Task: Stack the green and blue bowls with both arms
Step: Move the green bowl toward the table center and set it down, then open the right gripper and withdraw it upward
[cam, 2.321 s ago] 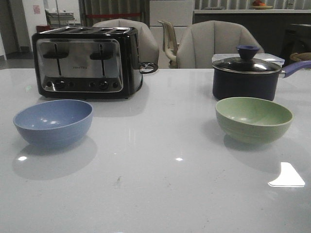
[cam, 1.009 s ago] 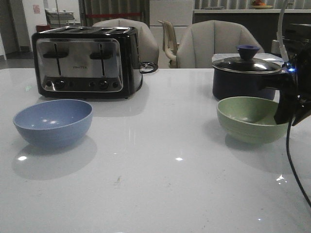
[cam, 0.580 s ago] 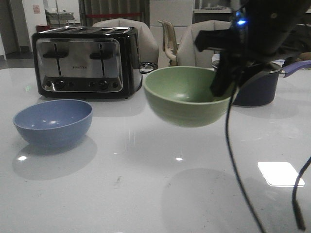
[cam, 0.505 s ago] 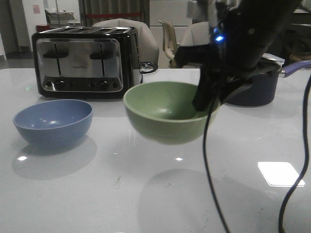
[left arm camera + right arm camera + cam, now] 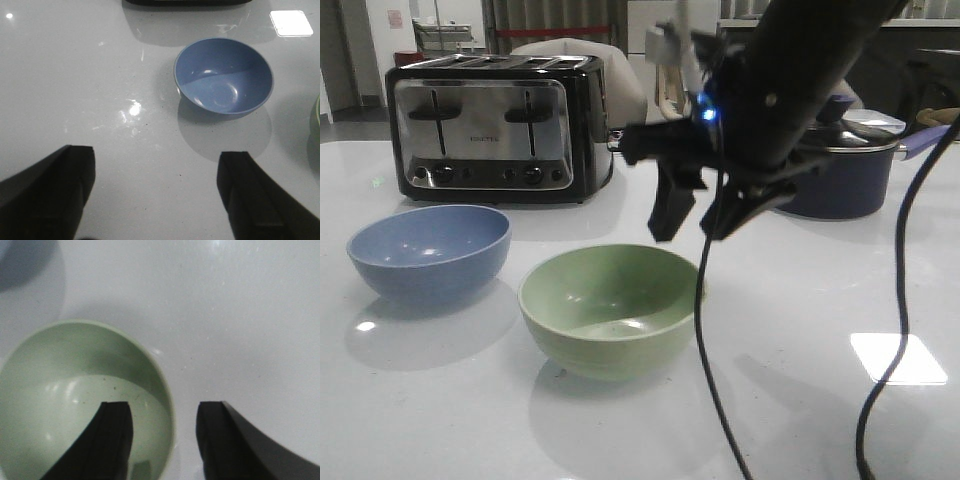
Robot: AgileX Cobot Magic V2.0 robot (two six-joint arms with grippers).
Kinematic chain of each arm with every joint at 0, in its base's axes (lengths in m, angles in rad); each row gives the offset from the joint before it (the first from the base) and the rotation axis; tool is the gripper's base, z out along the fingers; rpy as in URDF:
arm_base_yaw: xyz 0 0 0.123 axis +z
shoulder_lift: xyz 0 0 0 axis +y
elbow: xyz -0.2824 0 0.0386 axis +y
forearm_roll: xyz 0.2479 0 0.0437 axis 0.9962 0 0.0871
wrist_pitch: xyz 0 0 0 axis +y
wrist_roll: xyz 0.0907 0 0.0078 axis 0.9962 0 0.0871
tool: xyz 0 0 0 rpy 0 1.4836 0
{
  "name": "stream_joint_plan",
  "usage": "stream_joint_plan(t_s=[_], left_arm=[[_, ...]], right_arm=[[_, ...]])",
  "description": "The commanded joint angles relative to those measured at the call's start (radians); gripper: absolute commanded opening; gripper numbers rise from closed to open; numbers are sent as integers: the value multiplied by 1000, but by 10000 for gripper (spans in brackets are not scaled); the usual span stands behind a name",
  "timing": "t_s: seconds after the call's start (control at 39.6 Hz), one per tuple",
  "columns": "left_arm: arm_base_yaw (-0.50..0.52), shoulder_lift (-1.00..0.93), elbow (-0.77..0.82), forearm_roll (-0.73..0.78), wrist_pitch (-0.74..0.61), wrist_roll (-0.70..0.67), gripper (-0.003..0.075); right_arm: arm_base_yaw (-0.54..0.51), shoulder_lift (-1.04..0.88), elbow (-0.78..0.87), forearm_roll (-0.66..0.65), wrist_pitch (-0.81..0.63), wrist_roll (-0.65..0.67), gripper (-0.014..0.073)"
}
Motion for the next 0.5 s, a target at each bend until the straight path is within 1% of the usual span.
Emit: stream_joint_plan(t_s=[0.0,0.1,0.2,0.33,0.48], left_arm=[[-4,4,-29,-3,-72,-8,564],[-4,4,-29,-3,-68,-8,564],[-4,4,-29,-3,-68,-8,564],[-4,4,-29,-3,-68,-8,564],[-4,6,-29,-3,-68,-8,564]], right_arm=[[-1,-182,-10,-45,-15,-8,432],[-1,-387,96,-160,-8,-8,432],[-1,-522,182,-211,11,-8,432],[-1,-670,286,-237,29,-8,432],[-1,-812,401,-237,33,-8,432]])
